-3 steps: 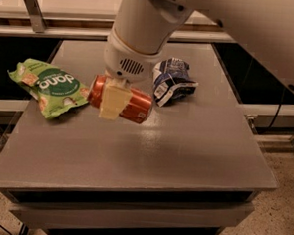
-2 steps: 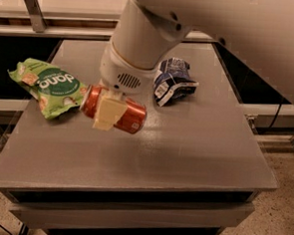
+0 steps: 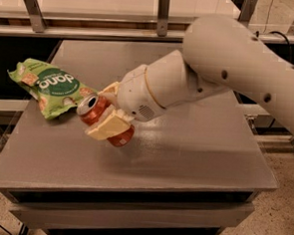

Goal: Place coke can upright

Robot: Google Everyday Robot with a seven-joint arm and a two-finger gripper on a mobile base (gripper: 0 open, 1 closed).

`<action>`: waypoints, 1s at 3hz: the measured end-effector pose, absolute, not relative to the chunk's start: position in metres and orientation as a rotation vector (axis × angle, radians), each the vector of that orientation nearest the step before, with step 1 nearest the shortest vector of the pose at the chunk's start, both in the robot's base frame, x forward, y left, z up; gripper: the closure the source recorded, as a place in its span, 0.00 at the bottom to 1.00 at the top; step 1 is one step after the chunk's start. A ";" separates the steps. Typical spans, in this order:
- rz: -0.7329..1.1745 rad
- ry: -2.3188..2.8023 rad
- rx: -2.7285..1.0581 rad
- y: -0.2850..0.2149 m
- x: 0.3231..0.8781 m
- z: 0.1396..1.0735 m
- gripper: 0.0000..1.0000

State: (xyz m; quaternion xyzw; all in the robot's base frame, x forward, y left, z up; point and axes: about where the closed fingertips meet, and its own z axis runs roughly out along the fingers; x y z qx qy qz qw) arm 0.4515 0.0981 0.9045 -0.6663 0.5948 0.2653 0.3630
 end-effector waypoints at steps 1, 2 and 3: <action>0.724 1.460 -1.630 0.090 0.450 0.921 1.00; 0.740 1.461 -1.638 0.094 0.450 0.919 1.00; 0.856 1.468 -1.528 0.093 0.450 0.904 1.00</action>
Offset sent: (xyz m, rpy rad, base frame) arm 0.0017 -0.0010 0.0082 0.1154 0.0165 0.0080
